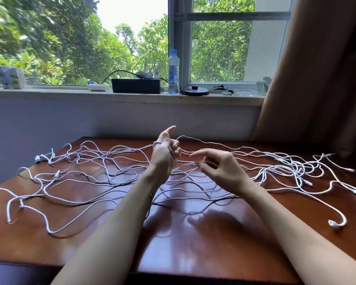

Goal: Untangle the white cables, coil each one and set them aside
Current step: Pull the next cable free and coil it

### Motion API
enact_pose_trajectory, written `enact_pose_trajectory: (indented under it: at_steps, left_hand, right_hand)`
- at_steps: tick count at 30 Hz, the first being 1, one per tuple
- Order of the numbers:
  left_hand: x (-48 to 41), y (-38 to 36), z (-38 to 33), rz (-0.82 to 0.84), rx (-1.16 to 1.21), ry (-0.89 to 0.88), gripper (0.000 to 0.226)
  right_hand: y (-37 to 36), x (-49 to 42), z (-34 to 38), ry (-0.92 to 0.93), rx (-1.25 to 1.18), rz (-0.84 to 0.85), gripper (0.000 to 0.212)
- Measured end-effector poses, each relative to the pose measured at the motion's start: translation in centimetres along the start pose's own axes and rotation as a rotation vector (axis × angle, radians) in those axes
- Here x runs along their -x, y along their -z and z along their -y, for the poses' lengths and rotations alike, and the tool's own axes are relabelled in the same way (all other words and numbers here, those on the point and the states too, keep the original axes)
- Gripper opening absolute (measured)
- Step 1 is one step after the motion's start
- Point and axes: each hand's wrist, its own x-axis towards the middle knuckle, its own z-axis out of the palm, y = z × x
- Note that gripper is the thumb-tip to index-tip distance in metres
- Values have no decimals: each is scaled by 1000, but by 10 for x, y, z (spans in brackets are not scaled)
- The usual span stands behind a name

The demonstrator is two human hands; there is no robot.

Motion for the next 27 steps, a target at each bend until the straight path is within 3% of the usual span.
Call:
enact_pose_trajectory:
  at_steps: [3,10,16,20,23,25,27]
  left_hand:
    - [3,1,7,38,-301,-151,30]
    - [11,0,13,130,-499,-219,31]
    - [8,8,16,164,-641,-179,41]
    - [15,3,10,280,-567,-67,44]
    - [16,7,14,364,-789,-126,36]
    - [13,12,19,329,-975,-210,27]
    - [10,15,22,296,-1060,-275,34]
  right_hand:
    - [4,-4,1,-12,-63,-109,16]
    - [7,-6,11,-170,-479,-139,31]
    - [11,-7,3,-145,-378,-157,29]
    - [13,-8,0,-81,-174,-232,26]
    - [18,-10,-1,-70,-88,-308,22]
    - [22,-11,-5,-85,-43,-370,23]
    - [26,-10,-10,-77,94,-411,24]
